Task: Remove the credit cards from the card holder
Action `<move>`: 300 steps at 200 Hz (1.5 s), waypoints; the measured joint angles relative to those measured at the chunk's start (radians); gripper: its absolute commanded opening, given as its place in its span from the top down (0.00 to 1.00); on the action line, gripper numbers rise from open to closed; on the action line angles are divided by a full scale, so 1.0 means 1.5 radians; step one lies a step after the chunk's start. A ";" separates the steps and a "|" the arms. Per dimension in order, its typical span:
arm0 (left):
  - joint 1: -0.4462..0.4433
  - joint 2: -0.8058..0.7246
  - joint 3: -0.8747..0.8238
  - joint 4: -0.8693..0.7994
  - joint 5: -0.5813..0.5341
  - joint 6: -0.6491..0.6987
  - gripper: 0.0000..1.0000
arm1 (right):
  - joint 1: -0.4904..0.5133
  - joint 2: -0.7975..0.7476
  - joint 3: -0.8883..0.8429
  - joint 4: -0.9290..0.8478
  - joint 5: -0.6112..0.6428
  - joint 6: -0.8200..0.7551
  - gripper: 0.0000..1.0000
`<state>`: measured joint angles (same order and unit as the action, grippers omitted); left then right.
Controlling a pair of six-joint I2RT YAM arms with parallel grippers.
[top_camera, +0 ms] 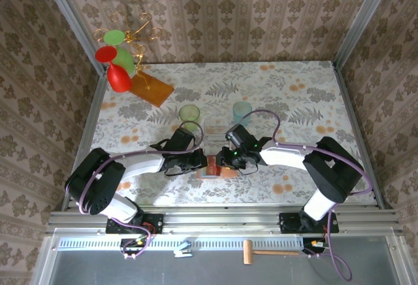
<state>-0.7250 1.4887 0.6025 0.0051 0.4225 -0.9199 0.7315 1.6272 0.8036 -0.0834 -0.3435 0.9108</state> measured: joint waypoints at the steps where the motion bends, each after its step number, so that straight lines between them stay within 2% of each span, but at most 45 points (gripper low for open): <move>1: 0.000 0.000 0.000 0.000 0.000 0.000 1.00 | 0.000 -0.001 0.000 0.000 0.000 0.000 0.75; 34: 0.000 -0.002 0.000 0.001 0.000 0.000 1.00 | -0.010 -0.016 -0.001 -0.001 0.001 0.000 0.76; 96: 0.000 -0.024 0.002 -0.001 0.000 0.000 1.00 | -0.050 -0.025 -0.055 0.075 -0.042 0.011 0.76; 149: 0.000 -0.017 0.007 -0.017 -0.003 0.003 1.00 | -0.062 -0.023 -0.083 0.132 -0.072 0.028 0.79; 300: -0.002 -0.006 0.007 -0.036 -0.013 0.018 1.00 | -0.073 0.068 -0.110 0.297 -0.154 0.096 0.82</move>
<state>-0.7280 1.4799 0.6128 -0.0494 0.4026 -0.8936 0.6216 1.7290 0.6380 0.3614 -0.5747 1.0554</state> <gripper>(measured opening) 0.050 0.197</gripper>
